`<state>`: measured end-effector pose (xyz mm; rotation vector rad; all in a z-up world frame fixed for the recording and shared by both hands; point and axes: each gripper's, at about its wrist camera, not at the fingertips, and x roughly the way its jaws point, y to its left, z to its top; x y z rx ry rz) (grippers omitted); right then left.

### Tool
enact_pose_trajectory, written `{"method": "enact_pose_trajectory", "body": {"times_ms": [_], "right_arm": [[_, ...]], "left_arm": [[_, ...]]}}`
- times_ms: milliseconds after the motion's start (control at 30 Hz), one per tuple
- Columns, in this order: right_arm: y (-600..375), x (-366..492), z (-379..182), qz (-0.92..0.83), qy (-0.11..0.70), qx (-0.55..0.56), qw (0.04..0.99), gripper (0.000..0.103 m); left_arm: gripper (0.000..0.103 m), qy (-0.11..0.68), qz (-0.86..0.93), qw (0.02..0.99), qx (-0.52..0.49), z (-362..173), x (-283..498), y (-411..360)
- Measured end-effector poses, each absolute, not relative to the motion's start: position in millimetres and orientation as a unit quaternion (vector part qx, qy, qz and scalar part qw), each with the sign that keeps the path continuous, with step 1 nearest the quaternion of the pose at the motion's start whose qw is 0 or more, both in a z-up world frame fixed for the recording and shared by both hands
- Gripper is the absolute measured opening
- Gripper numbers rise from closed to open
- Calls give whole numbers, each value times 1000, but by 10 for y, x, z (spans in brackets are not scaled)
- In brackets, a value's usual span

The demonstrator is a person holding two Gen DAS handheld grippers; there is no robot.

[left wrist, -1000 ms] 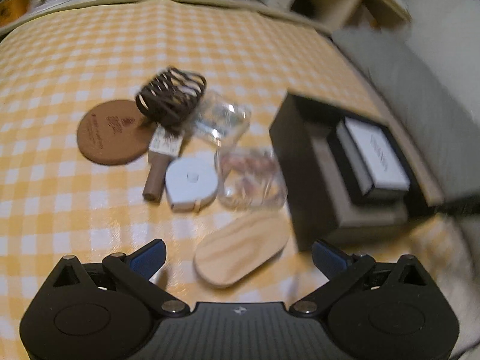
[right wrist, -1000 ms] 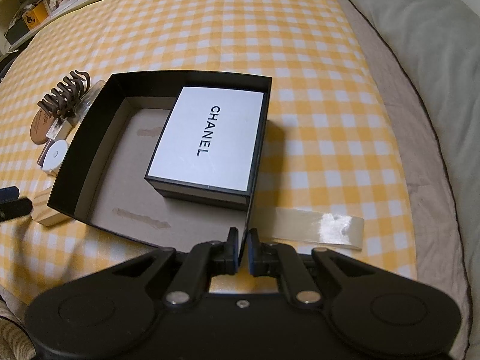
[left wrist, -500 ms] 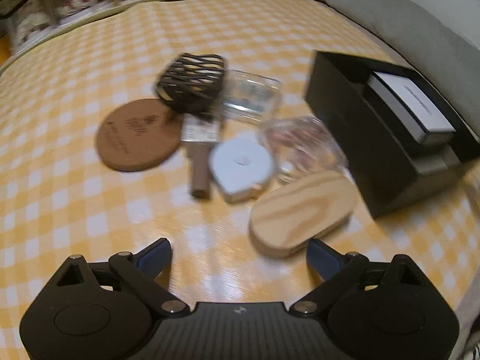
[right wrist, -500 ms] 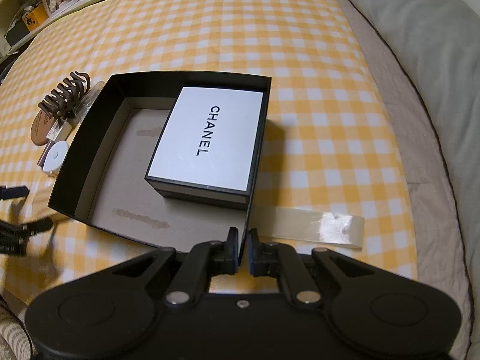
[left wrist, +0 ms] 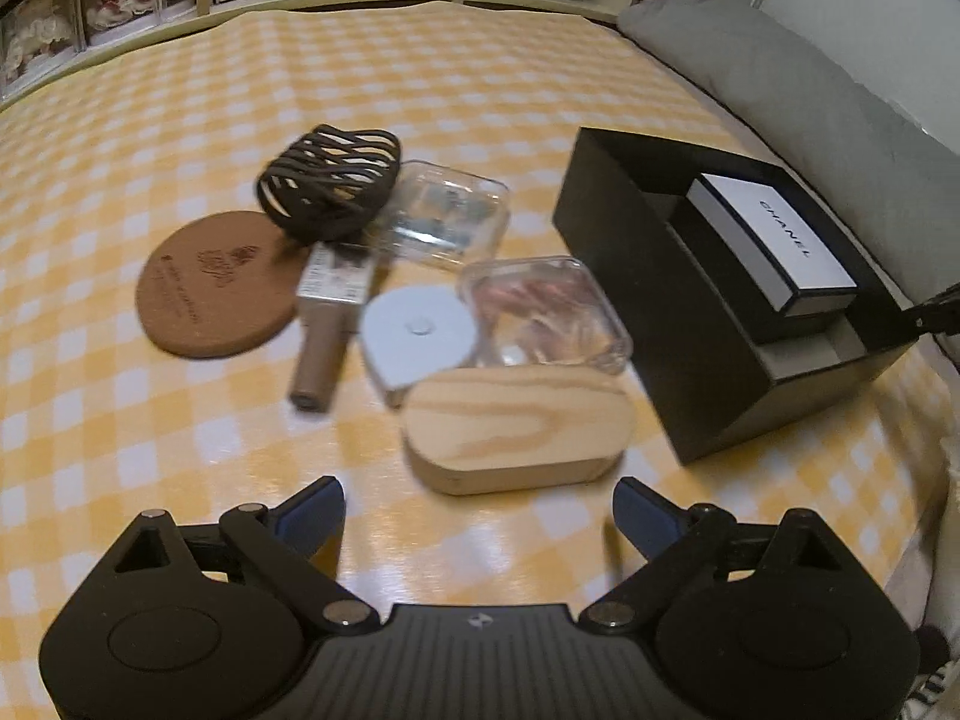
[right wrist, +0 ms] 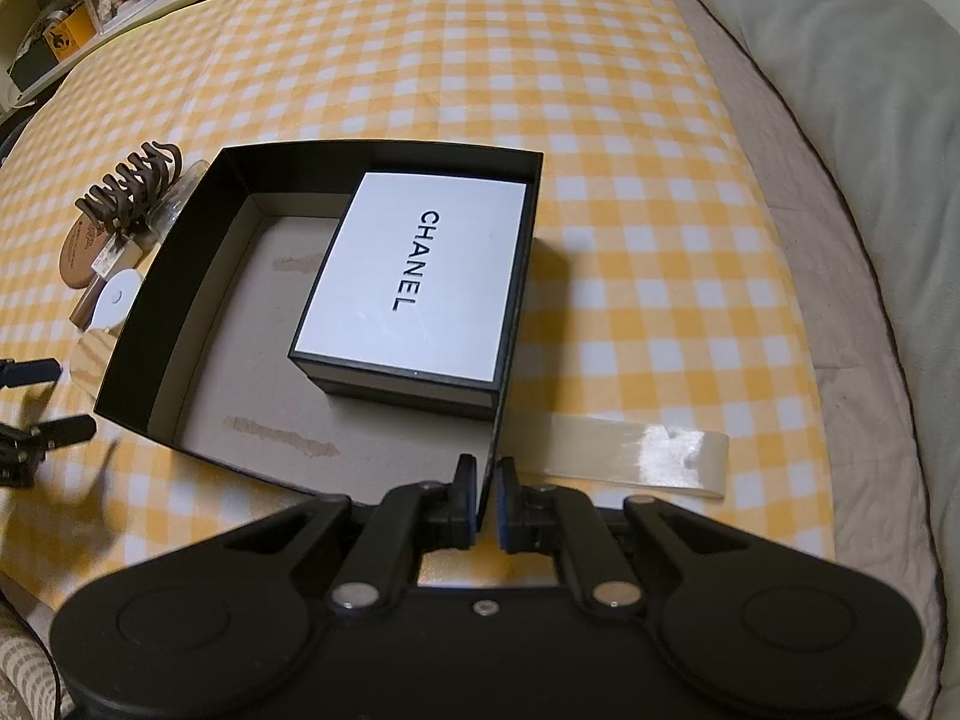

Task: Organize rigid objects
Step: 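Grasp the light wooden oval block with the left tool, then carry the wooden oval block over the black box with the left tool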

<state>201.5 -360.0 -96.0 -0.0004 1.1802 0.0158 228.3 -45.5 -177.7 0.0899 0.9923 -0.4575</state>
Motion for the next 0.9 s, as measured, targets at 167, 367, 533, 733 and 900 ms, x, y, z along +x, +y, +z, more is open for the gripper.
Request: {"method": "enact_pose_trajectory", "body": {"times_ms": [167, 367, 533, 733, 900], "right_arm": [[-3601, 2016, -963, 7, 557, 1, 831, 7], [-3593, 2013, -959, 7, 556, 0, 831, 7], [-3590, 2014, -962, 8, 557, 0, 831, 7], [-3588, 2014, -960, 7, 556, -1, 831, 7], [-3587, 2013, -958, 7, 556, -1, 831, 7]], "left_arm": [[97, 465, -195, 863, 31, -1828, 2295, -620], [96, 450, -169, 877, 16, -1877, 2364, -761], [93, 446, -190, 873, 39, -1878, 2344, -789], [93, 473, -206, 854, 64, -1833, 2319, -752], [93, 488, -198, 848, 54, -1755, 2236, -676]]}}
